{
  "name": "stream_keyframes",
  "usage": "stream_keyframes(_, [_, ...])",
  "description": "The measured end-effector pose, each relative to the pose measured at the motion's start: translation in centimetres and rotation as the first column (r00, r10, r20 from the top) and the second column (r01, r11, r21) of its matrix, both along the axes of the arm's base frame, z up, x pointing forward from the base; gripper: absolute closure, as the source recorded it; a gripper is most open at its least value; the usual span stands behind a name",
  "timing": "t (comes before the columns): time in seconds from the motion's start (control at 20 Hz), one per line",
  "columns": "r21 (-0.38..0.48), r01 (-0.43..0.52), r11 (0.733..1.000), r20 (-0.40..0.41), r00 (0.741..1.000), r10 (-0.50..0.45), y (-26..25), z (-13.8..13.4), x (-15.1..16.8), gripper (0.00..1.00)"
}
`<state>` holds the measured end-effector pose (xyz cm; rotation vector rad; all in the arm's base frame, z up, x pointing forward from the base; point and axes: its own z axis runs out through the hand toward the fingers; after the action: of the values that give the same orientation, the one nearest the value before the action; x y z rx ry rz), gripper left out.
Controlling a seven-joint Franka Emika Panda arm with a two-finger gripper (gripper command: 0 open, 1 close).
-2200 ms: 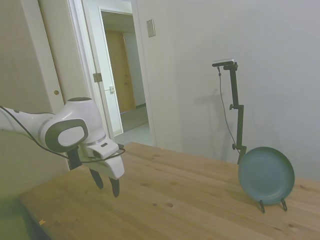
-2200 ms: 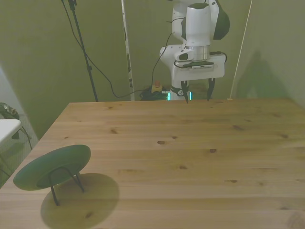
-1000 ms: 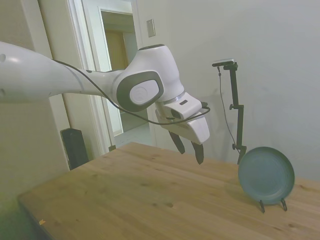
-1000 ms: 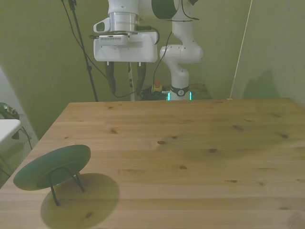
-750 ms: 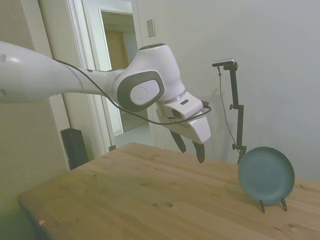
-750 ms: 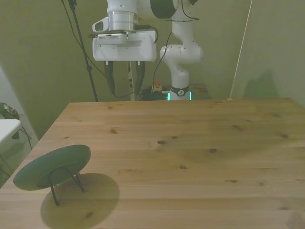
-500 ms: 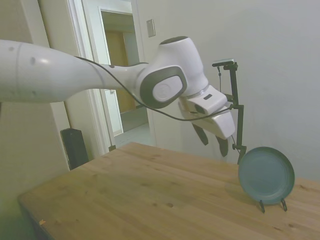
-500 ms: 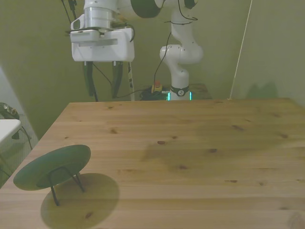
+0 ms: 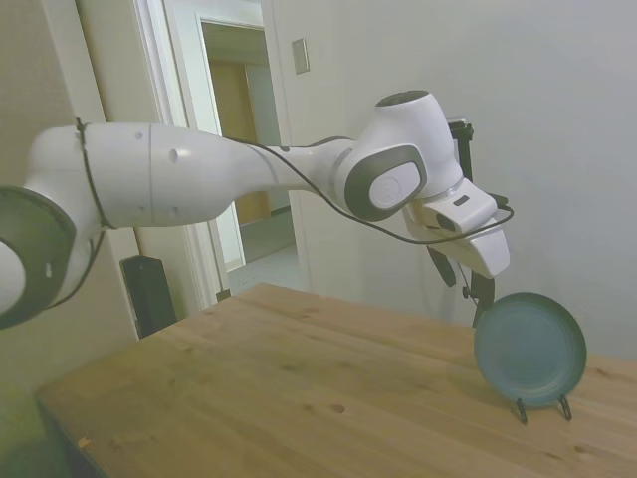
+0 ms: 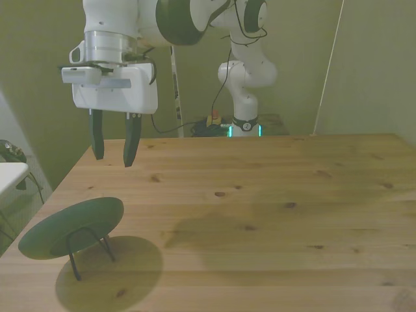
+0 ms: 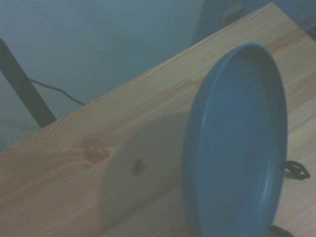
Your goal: Unload the plate
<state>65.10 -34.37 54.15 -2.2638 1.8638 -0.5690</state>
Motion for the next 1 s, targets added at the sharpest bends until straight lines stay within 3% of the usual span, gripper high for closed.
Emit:
stream_keyframes(0.2, [0.01,-0.023,1.0,-0.018,1.0,0.023,-0.3,-0.6,2.2,0.0])
stream_keyframes(0.4, [0.0,-0.112,0.994,-0.029,0.993,0.112,-1.1,-0.6,3.4,0.0])
stream_keyframes(0.6, [0.006,-0.19,0.982,-0.02,0.982,0.19,-2.8,-0.6,3.4,0.0])
stream_keyframes(1.0, [0.032,-0.252,0.967,0.007,0.968,0.252,-3.4,-2.0,3.7,0.0])
